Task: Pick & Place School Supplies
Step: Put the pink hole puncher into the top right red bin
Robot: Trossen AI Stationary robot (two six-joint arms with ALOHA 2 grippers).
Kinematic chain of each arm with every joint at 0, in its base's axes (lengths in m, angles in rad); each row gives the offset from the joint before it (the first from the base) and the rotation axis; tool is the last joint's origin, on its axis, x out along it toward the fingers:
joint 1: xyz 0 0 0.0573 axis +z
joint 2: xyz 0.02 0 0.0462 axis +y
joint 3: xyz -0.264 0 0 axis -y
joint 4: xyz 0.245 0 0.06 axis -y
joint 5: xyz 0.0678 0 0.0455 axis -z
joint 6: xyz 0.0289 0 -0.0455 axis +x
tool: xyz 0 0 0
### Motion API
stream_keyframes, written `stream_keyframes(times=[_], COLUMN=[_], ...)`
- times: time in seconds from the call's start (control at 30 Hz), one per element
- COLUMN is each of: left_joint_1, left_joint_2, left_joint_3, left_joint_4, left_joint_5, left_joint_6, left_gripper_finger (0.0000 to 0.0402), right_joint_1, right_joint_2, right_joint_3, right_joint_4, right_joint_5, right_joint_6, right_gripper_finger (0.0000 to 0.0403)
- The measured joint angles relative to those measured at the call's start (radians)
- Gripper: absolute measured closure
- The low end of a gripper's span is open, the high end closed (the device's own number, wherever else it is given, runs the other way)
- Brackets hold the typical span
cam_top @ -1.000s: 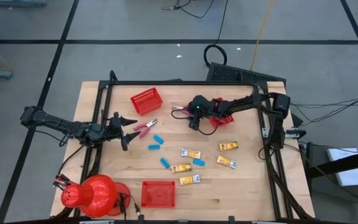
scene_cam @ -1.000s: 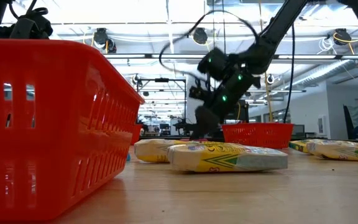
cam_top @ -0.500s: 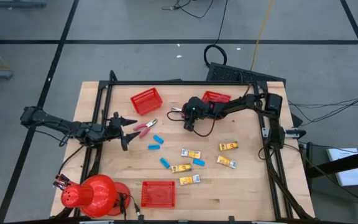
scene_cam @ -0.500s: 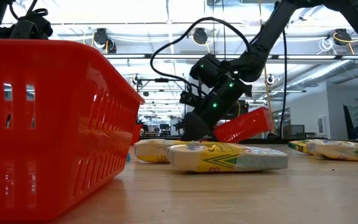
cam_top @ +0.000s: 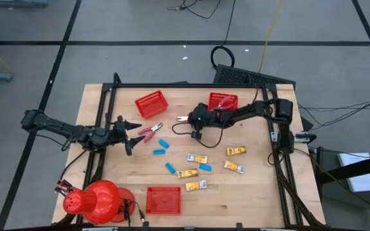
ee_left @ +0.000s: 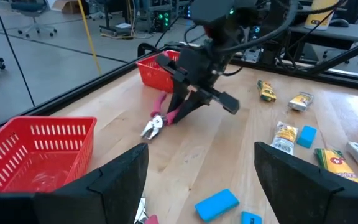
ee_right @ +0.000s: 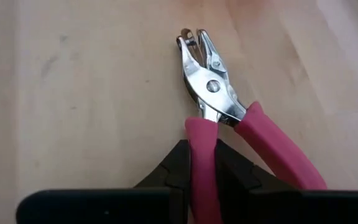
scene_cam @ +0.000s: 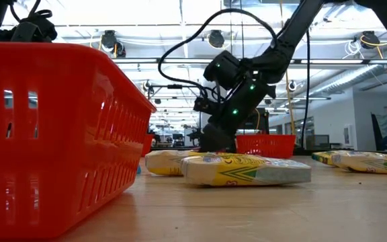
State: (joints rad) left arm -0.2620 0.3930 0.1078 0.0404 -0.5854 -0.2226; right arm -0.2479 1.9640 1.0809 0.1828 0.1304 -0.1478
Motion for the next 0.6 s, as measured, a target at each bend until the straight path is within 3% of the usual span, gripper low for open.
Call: stream_keyframes(times=[0.3, 0.6], left_joint_1=[0.000, 0.000], left_joint_2=[0.000, 0.000], left_joint_3=[0.000, 0.000], left_joint_4=[-0.015, -0.015], left_joint_5=[0.000, 0.001], left_joint_6=[-0.009, -0.019], left_gripper_finger=[0.0108, 0.0108], right_joint_1=[0.022, 0.007], right_joint_2=[-0.141, -0.293], right_joint_3=[0.001, -0.018], right_joint_4=[-0.046, -0.271], right_joint_5=[0.081, 0.239], right_joint_6=[-0.045, -0.065], right_gripper_finger=[0.0369, 0.0369])
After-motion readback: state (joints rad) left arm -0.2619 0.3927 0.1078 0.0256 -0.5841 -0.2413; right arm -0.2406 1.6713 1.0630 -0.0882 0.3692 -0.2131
